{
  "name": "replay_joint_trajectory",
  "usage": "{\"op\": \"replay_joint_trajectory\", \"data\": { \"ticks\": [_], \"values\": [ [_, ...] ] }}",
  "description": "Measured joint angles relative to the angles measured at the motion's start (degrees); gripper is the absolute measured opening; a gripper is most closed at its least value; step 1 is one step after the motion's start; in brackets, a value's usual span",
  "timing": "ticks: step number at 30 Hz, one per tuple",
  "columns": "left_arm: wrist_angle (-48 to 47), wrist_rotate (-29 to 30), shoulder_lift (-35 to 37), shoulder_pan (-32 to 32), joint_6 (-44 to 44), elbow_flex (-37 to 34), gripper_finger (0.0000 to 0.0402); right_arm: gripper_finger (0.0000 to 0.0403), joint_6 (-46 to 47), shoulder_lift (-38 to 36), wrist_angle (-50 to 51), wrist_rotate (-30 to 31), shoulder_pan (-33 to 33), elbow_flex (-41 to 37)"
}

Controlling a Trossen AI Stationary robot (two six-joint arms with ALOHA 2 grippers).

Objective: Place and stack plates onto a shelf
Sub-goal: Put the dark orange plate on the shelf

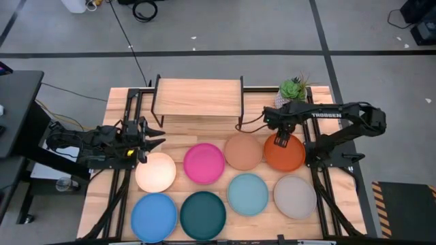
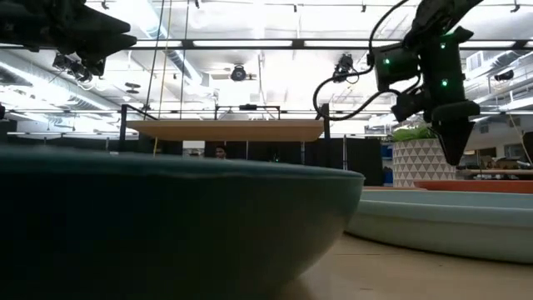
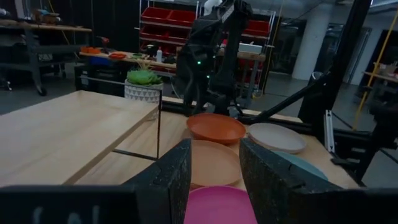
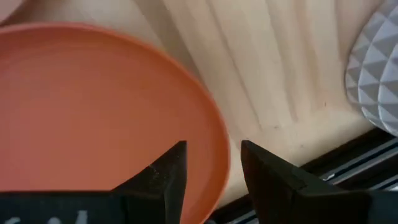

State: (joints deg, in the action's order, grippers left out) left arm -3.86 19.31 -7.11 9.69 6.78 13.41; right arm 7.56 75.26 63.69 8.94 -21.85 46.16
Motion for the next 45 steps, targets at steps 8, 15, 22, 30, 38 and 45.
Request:
{"op": "replay_joint_trajectory", "data": {
  "ticks": [8, 15, 22, 30, 38, 45],
  "values": [
    [0.0, 0.0, 0.0, 0.0, -1.5, 0.0, 0.0142, 0.0158, -8.1, 2.1, -1.4, 0.7, -7.3, -0.2],
    [-0.3, 0.0, 0.0, 0.0, -2.1, 0.0, 0.0142, 0.0158, -14.2, 6.1, -2.4, -4.2, -9.4, -0.2],
    [-0.5, 0.0, 0.0, 0.0, -2.1, 0.0, 0.0142, 0.0158, -17.9, 10.3, -7.4, -4.3, -9.4, -0.2],
    [-0.7, 0.0, 0.0, 0.0, -2.1, 0.0, 0.0142, 0.0104, -18.7, 12.2, -9.0, -5.1, -9.3, -0.2],
    [-0.7, 0.0, 0.0, 0.0, -1.0, 0.0, 0.0142, 0.0017, -18.0, 11.0, -8.3, -9.7, -6.5, -0.2],
    [1.7, 0.0, 0.0, 0.0, -1.5, 0.0, 0.0142, 0.0018, -13.5, 5.0, -2.1, -14.1, -3.0, 3.2]
  ]
}}
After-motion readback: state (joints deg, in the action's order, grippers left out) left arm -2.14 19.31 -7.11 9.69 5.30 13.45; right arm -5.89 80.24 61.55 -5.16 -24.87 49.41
